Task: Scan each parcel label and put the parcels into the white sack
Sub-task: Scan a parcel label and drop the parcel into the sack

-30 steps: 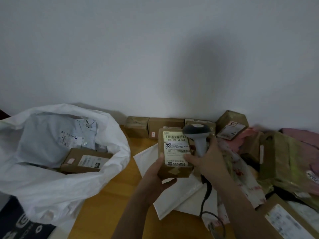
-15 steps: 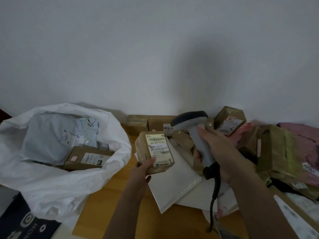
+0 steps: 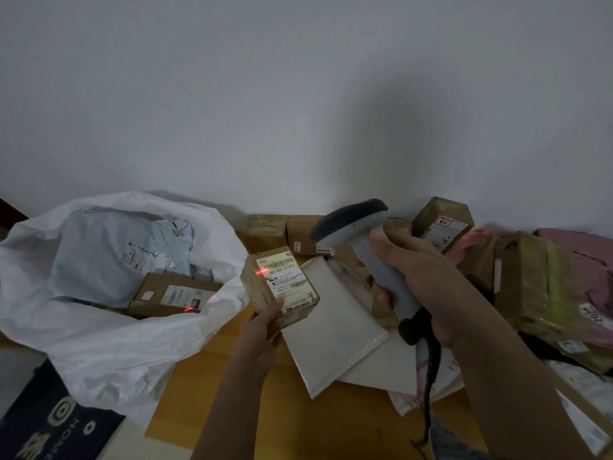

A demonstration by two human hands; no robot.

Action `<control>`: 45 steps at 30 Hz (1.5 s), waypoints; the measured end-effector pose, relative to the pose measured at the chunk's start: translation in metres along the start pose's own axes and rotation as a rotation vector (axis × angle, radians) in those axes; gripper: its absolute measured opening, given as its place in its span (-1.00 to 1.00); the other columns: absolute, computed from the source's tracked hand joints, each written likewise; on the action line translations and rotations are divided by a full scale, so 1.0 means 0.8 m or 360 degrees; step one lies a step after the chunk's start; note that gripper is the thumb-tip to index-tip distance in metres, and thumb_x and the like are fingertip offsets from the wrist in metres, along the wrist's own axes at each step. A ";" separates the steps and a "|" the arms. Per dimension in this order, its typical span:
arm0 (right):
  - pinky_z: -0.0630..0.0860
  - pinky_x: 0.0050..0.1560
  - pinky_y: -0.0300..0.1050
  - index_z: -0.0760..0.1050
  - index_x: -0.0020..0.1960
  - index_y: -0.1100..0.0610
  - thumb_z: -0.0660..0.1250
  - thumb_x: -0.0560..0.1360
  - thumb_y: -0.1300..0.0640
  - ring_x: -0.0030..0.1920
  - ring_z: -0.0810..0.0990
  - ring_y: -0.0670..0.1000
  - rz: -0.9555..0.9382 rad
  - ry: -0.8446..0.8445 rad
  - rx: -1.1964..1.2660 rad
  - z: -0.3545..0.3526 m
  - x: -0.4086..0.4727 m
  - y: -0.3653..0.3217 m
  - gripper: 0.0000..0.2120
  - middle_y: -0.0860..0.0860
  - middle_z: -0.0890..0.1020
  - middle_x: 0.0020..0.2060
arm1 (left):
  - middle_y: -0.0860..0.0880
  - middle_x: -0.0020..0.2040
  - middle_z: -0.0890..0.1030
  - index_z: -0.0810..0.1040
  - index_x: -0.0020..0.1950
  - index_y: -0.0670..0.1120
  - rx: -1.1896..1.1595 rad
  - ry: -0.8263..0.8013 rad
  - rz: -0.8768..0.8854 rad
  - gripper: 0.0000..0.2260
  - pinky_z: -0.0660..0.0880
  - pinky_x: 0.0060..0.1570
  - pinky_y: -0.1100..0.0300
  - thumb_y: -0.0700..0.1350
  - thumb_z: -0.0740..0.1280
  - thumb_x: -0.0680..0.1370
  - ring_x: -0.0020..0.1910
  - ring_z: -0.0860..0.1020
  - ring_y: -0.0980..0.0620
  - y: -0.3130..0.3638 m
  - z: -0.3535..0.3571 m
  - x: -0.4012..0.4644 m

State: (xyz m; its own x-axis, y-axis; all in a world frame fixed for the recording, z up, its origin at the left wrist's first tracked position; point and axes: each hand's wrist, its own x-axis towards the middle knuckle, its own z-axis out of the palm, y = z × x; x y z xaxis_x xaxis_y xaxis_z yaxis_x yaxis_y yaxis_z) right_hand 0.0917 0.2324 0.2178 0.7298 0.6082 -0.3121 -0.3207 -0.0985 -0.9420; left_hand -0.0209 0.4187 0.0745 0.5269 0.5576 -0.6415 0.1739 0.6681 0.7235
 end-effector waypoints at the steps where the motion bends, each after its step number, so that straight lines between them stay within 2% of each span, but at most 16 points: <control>1: 0.43 -0.50 -0.26 0.49 0.17 0.16 0.23 0.56 -0.07 -0.48 0.45 -0.07 0.0006 0.0005 0.0004 0.000 0.000 0.000 -0.66 0.10 0.56 -0.08 | -0.07 0.04 0.62 0.51 0.17 -0.10 -0.0015 0.0000 -0.0003 -0.80 0.41 -0.18 0.20 -0.17 0.37 0.55 0.00 0.57 0.02 0.000 0.000 -0.001; 5: 0.43 -0.53 -0.27 0.50 0.14 0.14 0.23 0.56 -0.07 -0.50 0.45 -0.08 0.0007 0.0017 0.0049 0.000 -0.001 -0.001 -0.69 0.12 0.56 -0.04 | -0.06 0.02 0.62 0.50 0.07 -0.07 -0.0052 -0.0006 0.0010 -0.89 0.41 -0.18 0.20 -0.19 0.35 0.56 -0.01 0.56 0.03 -0.001 0.000 -0.005; 11: 0.41 -0.53 -0.27 0.51 0.13 0.14 0.22 0.58 -0.06 -0.51 0.44 -0.08 -0.0035 0.0002 0.0012 0.000 -0.004 -0.004 -0.71 0.13 0.57 -0.04 | -0.06 0.05 0.63 0.50 0.19 -0.09 -0.0071 0.0001 0.0003 -0.78 0.41 -0.15 0.20 -0.17 0.36 0.55 0.02 0.57 0.04 -0.004 -0.002 -0.005; 15: 0.42 -0.52 -0.26 0.51 0.11 0.12 0.22 0.58 -0.07 -0.50 0.44 -0.07 -0.0049 -0.0001 -0.0022 0.002 -0.003 -0.005 -0.72 0.11 0.57 -0.06 | -0.07 0.07 0.63 0.49 0.23 -0.09 -0.0075 -0.0006 -0.0007 -0.73 0.38 0.07 0.15 -0.16 0.38 0.54 0.06 0.56 0.03 -0.006 -0.003 -0.004; 19: 0.42 -0.51 -0.25 0.50 0.14 0.12 0.22 0.58 -0.08 -0.48 0.44 -0.07 -0.0056 -0.0021 -0.0059 0.002 -0.002 -0.003 -0.71 0.12 0.57 -0.04 | -0.08 0.07 0.63 0.49 0.24 -0.11 -0.0097 0.0004 -0.0023 -0.71 0.42 -0.08 0.19 -0.17 0.39 0.53 0.06 0.56 0.03 -0.007 -0.004 -0.004; 25: 0.42 -0.51 -0.26 0.49 0.16 0.13 0.23 0.57 -0.08 -0.48 0.44 -0.07 -0.0047 -0.0040 -0.0040 0.005 0.000 -0.001 -0.68 0.12 0.55 -0.04 | -0.07 0.08 0.64 0.49 0.21 -0.11 -0.0042 0.0009 -0.0012 -0.73 0.41 -0.12 0.20 -0.15 0.40 0.53 0.04 0.57 0.05 -0.007 -0.007 -0.006; 28: 0.42 -0.51 -0.26 0.49 0.12 0.15 0.22 0.58 -0.04 -0.50 0.44 -0.06 -0.0048 -0.0085 0.0057 0.009 0.001 -0.001 -0.72 0.08 0.55 -0.14 | -0.06 0.06 0.64 0.53 0.15 -0.11 0.0055 0.0026 0.0016 -0.76 0.35 0.02 0.18 -0.12 0.42 0.51 0.02 0.56 0.07 -0.006 -0.007 -0.007; 29: 0.41 -0.51 -0.25 0.49 0.11 0.15 0.22 0.59 -0.03 -0.50 0.44 -0.06 -0.0041 -0.0110 0.0098 0.011 0.002 0.000 -0.73 0.05 0.55 -0.19 | -0.05 0.05 0.65 0.54 0.12 -0.11 0.0091 0.0022 0.0018 -0.79 0.36 0.01 0.19 -0.11 0.41 0.51 0.00 0.56 0.08 -0.005 -0.007 -0.007; 31: 0.41 -0.51 -0.25 0.49 0.09 0.14 0.23 0.58 -0.01 -0.51 0.44 -0.05 -0.0022 -0.0140 0.0157 0.016 0.005 0.003 -0.76 0.01 0.56 -0.25 | -0.05 0.02 0.68 0.56 0.11 -0.10 0.0143 -0.0024 0.0034 -0.80 0.42 -0.12 0.25 -0.08 0.40 0.52 -0.03 0.61 0.07 -0.001 -0.007 -0.010; 34: 0.42 -0.50 -0.24 0.50 0.14 0.09 0.29 0.51 -0.01 -0.52 0.44 -0.04 -0.0014 -0.0149 0.0208 0.020 0.012 0.012 -0.74 0.03 0.61 -0.18 | -0.06 0.03 0.71 0.58 0.14 -0.10 0.0041 -0.0120 0.0121 -0.80 0.54 -0.25 0.33 -0.08 0.37 0.55 -0.06 0.69 0.08 0.010 -0.009 -0.013; 36: 0.43 -0.51 -0.23 0.51 0.07 0.06 0.33 0.44 -0.05 -0.54 0.45 -0.04 0.0000 -0.0132 0.0261 0.021 0.019 0.018 -0.73 0.02 0.63 -0.27 | -0.05 0.03 0.71 0.58 0.14 -0.10 -0.0046 -0.0084 0.0193 -0.80 0.53 -0.17 0.30 -0.07 0.36 0.55 -0.03 0.68 0.07 0.020 -0.013 -0.013; 39: 0.40 -0.55 -0.32 0.45 -0.08 0.11 0.47 0.24 -0.17 -0.61 0.44 -0.10 0.0015 -0.0082 0.0235 0.022 0.026 0.025 -0.55 -0.03 0.57 -0.50 | -0.01 -0.03 0.71 0.56 0.08 -0.05 -0.0139 0.0099 0.0302 -0.85 0.50 -0.04 0.24 -0.06 0.39 0.54 0.00 0.64 0.07 0.040 -0.022 -0.006; 41: 0.38 -0.60 -0.32 0.45 -0.02 0.14 0.36 0.44 -0.03 -0.63 0.40 -0.10 0.0034 -0.0053 0.0257 0.023 0.029 0.032 -0.73 -0.08 0.57 -0.53 | 0.00 -0.02 0.67 0.53 0.04 -0.04 -0.0252 0.0226 0.0372 -0.87 0.50 0.03 0.20 -0.04 0.38 0.55 0.00 0.60 0.07 0.055 -0.030 0.000; 43: 0.39 -0.61 -0.27 0.48 0.06 0.14 0.29 0.51 0.05 -0.61 0.40 -0.08 0.0031 -0.0060 0.0309 0.024 0.031 0.038 -0.81 -0.08 0.64 -0.40 | 0.00 0.06 0.61 0.50 0.16 -0.07 -0.0387 0.0293 0.0477 -0.77 0.50 0.03 0.20 0.02 0.34 0.58 0.05 0.57 0.06 0.071 -0.044 0.010; 45: 0.38 -0.63 -0.28 0.49 0.05 0.12 0.29 0.49 0.06 -0.62 0.39 -0.10 0.0011 -0.0019 0.0304 0.024 0.034 0.044 -0.82 -0.11 0.64 -0.37 | -0.06 0.29 0.52 0.39 0.41 -0.07 -0.0565 0.0253 0.0562 -0.57 0.50 0.19 0.09 0.11 0.28 0.60 0.22 0.51 -0.01 0.087 -0.059 0.021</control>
State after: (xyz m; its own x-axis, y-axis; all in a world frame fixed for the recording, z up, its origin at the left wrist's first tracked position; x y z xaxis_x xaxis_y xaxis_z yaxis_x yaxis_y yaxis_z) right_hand 0.0891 0.2606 0.1787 0.7204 0.6173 -0.3162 -0.4356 0.0479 -0.8989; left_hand -0.0398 0.4977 0.1021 0.3647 0.8284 -0.4251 -0.2986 0.5365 0.7893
